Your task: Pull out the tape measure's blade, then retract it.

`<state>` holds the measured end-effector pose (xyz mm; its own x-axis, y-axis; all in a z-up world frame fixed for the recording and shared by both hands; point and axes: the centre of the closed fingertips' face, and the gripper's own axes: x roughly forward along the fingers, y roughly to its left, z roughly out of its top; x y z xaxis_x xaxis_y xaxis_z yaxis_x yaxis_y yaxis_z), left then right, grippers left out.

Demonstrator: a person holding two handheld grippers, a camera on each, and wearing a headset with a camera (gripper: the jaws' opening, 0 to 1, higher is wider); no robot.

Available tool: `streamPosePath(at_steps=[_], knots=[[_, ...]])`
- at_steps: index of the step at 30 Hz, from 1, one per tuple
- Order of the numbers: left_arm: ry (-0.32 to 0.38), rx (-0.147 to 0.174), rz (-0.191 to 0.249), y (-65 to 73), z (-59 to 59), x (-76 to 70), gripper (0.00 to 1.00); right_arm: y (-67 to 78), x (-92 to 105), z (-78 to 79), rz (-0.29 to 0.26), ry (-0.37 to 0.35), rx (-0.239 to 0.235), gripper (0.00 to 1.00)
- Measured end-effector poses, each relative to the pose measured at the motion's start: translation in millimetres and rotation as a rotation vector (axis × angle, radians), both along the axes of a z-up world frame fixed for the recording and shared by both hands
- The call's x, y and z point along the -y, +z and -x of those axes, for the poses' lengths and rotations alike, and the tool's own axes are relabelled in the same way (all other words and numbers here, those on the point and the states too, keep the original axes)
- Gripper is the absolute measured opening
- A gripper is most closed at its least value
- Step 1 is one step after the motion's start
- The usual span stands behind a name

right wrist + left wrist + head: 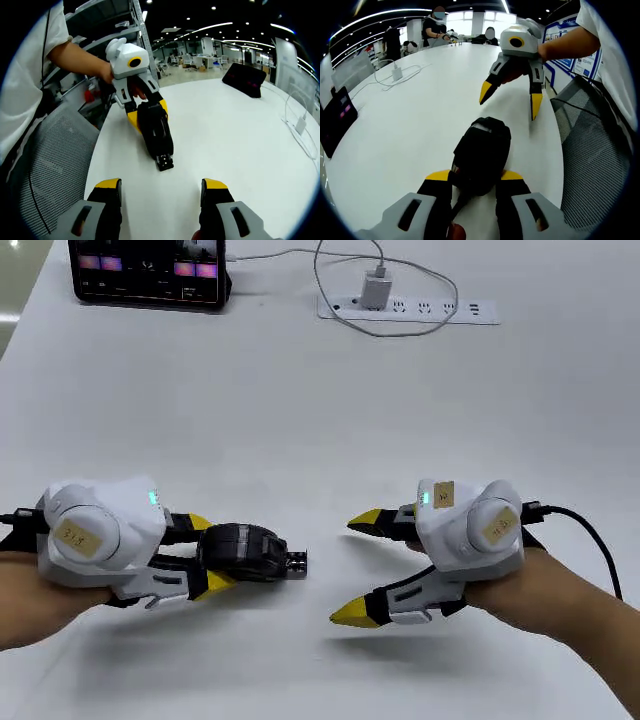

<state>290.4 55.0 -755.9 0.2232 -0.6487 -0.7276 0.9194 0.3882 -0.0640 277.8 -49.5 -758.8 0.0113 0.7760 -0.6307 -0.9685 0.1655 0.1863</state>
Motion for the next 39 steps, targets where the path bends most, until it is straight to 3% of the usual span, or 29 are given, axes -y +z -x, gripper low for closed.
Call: streamPosePath(at_steps=[4, 6, 7, 10, 16, 39], knots=[[0.018, -0.004, -0.001, -0.2, -0.5, -0.6, 0.28, -0.7, -3.8, -3.0, -0.004, 0.008, 0.009, 0.57], [0.01, 0.014, -0.005, 0.1, -1.9, -1.3, 0.27, -1.2, -5.7, -4.8, -0.004, 0.011, 0.014, 0.55], [0.013, -0.002, -0.005, 0.6, -1.5, -2.8, 0.27, -1.6, -6.3, -5.3, -0.002, 0.015, 0.018, 0.54], [0.006, 0.0, -0.006, 0.2, -3.0, -2.7, 0.27, -3.0, -9.5, -6.9, -0.004, 0.02, 0.019, 0.53], [-0.006, 0.016, -0.015, 0.1, -3.3, -2.9, 0.27, -6.8, -16.3, -9.1, -0.012, 0.03, 0.018, 0.48], [-0.029, 0.003, -0.016, -2.1, -4.0, -1.2, 0.26, -9.2, -40.9, -9.0, -0.031, 0.095, 0.055, 0.33]])
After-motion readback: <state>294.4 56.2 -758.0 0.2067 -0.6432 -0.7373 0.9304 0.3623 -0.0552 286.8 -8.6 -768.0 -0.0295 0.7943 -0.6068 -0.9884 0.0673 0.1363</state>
